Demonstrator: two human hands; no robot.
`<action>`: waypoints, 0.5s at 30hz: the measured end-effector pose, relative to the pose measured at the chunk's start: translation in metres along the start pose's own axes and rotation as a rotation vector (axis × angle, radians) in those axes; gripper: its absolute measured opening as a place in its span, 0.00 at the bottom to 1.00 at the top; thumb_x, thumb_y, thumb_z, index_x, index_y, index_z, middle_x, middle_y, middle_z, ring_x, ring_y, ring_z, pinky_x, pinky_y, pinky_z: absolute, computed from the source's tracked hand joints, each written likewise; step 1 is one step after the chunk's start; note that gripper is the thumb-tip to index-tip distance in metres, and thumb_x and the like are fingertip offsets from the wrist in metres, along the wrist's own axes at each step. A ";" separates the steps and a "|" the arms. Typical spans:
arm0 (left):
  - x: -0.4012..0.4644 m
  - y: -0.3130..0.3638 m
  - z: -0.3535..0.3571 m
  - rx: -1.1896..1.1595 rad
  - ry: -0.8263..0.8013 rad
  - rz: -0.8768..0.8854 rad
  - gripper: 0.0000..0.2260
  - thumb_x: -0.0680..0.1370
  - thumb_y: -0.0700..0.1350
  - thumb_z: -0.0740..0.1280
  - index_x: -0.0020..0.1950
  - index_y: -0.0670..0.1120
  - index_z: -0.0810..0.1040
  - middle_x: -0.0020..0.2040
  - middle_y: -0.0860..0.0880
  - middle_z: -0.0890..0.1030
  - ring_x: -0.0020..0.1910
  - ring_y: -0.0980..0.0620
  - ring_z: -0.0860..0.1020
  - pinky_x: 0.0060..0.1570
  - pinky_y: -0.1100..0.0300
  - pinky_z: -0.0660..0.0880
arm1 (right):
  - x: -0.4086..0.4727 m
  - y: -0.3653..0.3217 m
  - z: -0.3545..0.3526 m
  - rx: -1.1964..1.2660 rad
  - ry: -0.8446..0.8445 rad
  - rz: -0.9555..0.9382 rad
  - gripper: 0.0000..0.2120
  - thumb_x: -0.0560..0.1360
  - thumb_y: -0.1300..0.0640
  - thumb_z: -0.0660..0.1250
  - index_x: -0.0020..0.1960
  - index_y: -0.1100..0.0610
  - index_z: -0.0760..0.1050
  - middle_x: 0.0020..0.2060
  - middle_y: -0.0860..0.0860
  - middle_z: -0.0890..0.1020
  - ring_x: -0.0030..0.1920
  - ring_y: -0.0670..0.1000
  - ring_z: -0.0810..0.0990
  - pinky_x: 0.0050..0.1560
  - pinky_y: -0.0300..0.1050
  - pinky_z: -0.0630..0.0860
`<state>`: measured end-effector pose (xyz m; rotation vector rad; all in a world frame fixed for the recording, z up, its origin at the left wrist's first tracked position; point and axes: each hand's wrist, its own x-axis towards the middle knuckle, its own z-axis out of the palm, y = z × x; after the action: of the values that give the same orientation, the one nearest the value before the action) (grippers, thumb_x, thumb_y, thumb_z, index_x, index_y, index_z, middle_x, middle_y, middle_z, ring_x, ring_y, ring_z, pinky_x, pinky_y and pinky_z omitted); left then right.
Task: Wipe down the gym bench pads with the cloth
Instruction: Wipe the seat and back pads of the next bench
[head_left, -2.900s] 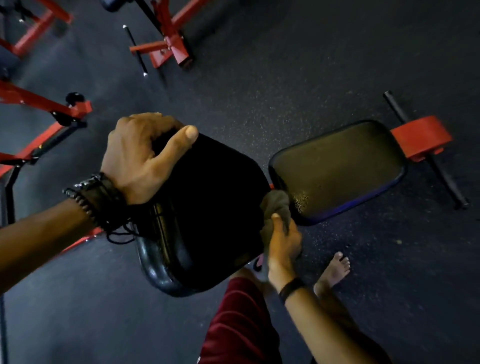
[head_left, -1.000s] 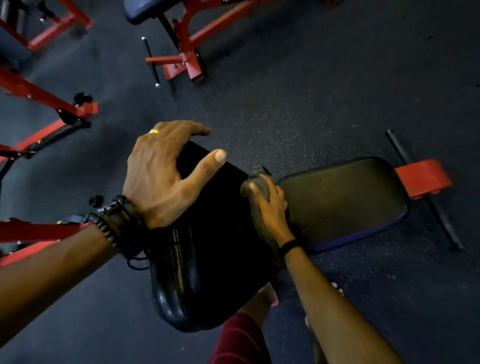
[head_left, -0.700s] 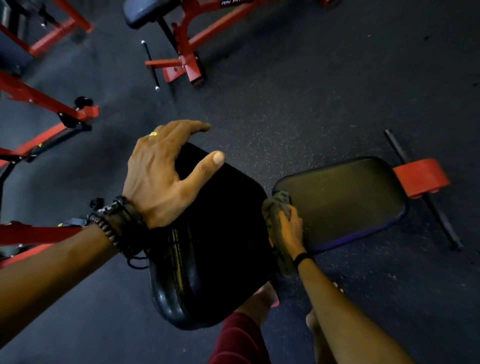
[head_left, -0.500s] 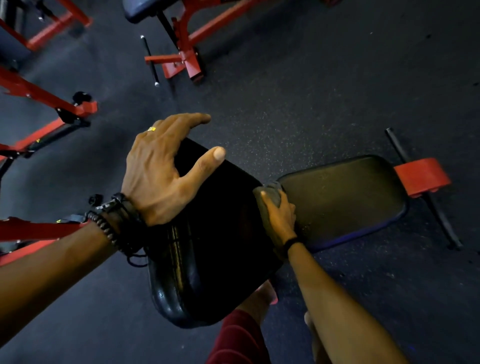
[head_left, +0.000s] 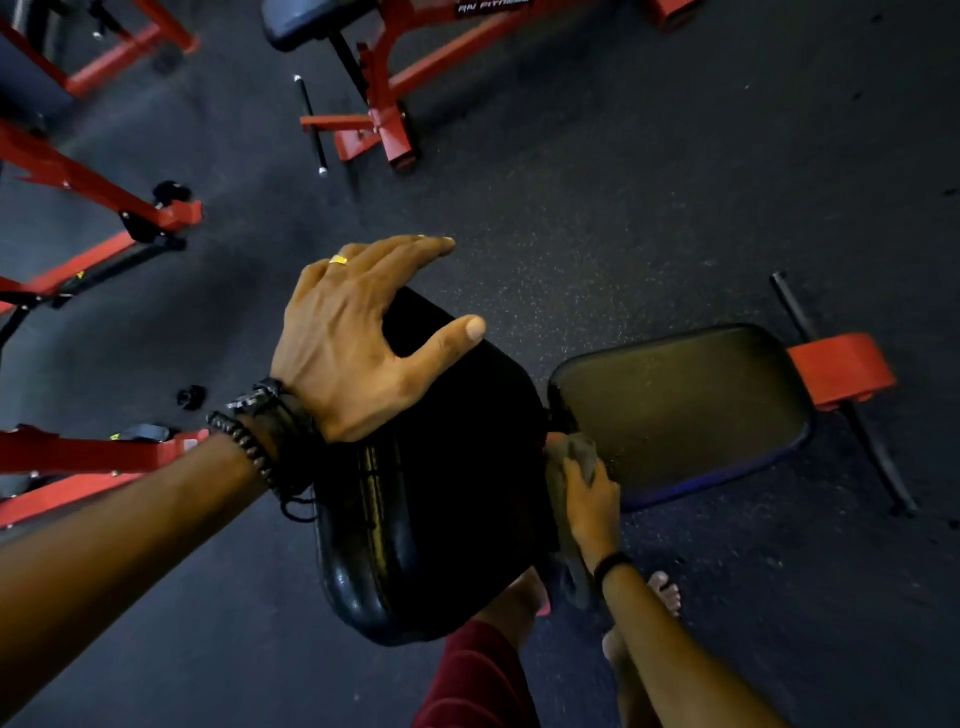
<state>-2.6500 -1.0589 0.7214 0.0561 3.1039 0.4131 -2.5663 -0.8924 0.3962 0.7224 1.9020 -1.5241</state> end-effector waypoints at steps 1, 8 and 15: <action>0.000 0.000 -0.001 0.004 0.001 -0.004 0.31 0.73 0.70 0.57 0.71 0.56 0.72 0.70 0.56 0.74 0.68 0.53 0.71 0.68 0.44 0.66 | 0.024 -0.008 0.006 -0.023 -0.011 0.102 0.28 0.73 0.36 0.60 0.70 0.45 0.71 0.63 0.59 0.76 0.61 0.63 0.75 0.62 0.59 0.73; -0.001 -0.001 0.001 -0.001 0.009 -0.015 0.31 0.73 0.70 0.57 0.72 0.56 0.71 0.69 0.55 0.74 0.69 0.53 0.70 0.68 0.46 0.66 | 0.025 -0.151 0.029 -0.061 -0.114 -0.328 0.19 0.78 0.44 0.60 0.68 0.42 0.69 0.63 0.50 0.74 0.62 0.53 0.73 0.61 0.50 0.70; 0.001 -0.003 0.000 0.024 -0.038 -0.012 0.33 0.73 0.72 0.54 0.73 0.57 0.69 0.72 0.56 0.72 0.71 0.54 0.68 0.71 0.47 0.62 | -0.061 -0.032 -0.011 0.004 0.023 -0.218 0.29 0.73 0.33 0.64 0.70 0.46 0.72 0.58 0.53 0.76 0.60 0.56 0.75 0.57 0.47 0.70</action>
<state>-2.6512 -1.0616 0.7202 0.0451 3.0705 0.3703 -2.5489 -0.8911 0.4640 0.5505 2.0506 -1.6574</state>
